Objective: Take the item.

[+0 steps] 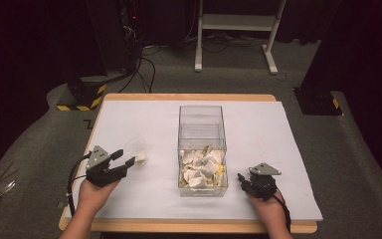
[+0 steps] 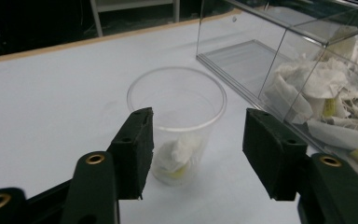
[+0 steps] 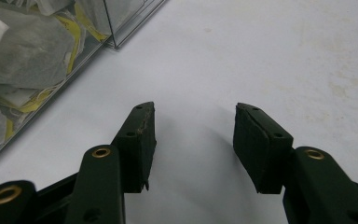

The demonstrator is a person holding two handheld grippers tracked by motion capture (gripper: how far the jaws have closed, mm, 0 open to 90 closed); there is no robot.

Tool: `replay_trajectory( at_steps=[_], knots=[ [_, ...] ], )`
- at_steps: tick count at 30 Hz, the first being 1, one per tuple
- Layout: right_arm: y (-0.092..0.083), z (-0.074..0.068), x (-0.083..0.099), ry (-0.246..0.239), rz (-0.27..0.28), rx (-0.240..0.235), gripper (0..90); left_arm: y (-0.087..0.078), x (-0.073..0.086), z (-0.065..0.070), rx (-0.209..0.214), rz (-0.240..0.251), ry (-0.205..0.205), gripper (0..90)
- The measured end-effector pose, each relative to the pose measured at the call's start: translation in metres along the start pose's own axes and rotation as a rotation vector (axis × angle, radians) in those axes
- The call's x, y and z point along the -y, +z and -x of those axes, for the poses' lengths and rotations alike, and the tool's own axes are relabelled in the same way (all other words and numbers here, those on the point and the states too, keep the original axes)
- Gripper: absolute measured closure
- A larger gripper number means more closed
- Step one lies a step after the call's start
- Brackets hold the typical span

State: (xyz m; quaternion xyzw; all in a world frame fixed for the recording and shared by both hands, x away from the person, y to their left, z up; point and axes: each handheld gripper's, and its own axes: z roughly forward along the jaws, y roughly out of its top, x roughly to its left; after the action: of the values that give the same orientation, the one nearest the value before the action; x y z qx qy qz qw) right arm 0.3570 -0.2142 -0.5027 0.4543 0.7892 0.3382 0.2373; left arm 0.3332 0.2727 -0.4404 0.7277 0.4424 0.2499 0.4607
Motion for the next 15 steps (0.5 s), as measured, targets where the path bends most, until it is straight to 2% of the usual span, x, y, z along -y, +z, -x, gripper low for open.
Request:
replay_trajectory(
  at_steps=[10, 11, 15],
  knots=[
    [-0.001, 0.001, 0.000, 0.005, 0.011, -0.006, 47.7, 0.004, 0.033, -0.002, -0.022, -0.060, -0.046, 34.2],
    [-0.001, 0.001, 0.000, 0.005, 0.011, -0.006, 47.7, 0.004, 0.033, -0.002, -0.022, -0.060, -0.046, 33.7],
    [-0.003, 0.000, 0.001, -0.006, 0.032, -0.012, 46.3, 0.006, 0.050, -0.004, -0.038, -0.101, -0.045, 32.4]
  ],
)
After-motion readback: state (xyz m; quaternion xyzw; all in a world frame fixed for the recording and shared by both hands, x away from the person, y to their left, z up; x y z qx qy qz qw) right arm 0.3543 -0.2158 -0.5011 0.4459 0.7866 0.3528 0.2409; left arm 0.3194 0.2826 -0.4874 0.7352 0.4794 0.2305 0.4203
